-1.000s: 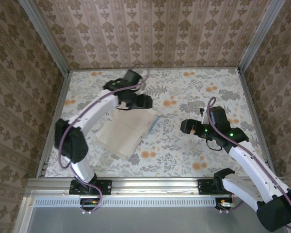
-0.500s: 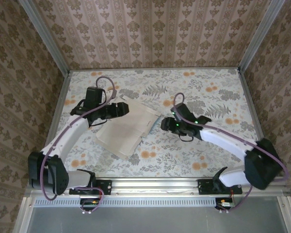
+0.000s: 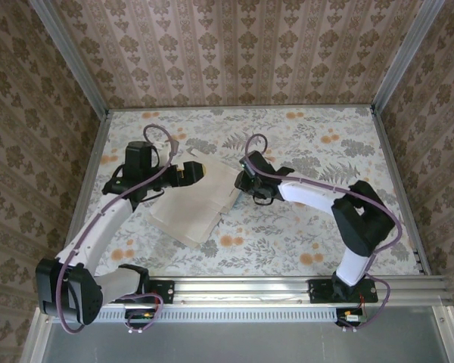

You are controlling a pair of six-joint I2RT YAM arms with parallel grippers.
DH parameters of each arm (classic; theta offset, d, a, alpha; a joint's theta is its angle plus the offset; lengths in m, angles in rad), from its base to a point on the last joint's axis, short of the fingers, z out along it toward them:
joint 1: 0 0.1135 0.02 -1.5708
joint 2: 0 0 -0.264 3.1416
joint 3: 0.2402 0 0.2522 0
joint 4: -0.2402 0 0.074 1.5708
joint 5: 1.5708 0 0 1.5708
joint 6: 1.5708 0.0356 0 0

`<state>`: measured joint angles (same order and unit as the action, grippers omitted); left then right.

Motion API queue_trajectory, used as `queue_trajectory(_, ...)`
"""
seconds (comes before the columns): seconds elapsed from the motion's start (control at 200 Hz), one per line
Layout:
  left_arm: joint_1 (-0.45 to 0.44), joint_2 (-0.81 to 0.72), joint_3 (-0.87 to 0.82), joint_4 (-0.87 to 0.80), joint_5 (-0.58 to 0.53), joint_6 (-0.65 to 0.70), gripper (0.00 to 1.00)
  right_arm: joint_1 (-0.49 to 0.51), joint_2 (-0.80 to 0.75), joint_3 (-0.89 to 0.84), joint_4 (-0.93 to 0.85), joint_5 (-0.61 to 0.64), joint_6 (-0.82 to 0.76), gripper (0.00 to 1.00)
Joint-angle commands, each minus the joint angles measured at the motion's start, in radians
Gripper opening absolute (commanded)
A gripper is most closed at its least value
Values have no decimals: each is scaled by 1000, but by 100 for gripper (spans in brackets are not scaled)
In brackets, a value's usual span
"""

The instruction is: Fold the paper box

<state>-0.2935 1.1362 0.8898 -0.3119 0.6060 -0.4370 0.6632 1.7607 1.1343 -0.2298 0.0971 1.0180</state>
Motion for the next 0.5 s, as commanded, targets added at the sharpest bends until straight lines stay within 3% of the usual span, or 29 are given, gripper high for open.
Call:
queue_trajectory(0.0, 8, -62, -18, -17, -7, 51, 100, -9, 66, 37, 17, 22, 40, 42)
queue_trajectory(0.14, 10, -101, -52, 12, -9, 94, 100, -29, 77, 31, 29, 18, 47, 38)
queue_trajectory(0.495, 9, -156, -128, 124, -8, 46, 100, -60, 133, 58, 37, -18, 78, 32)
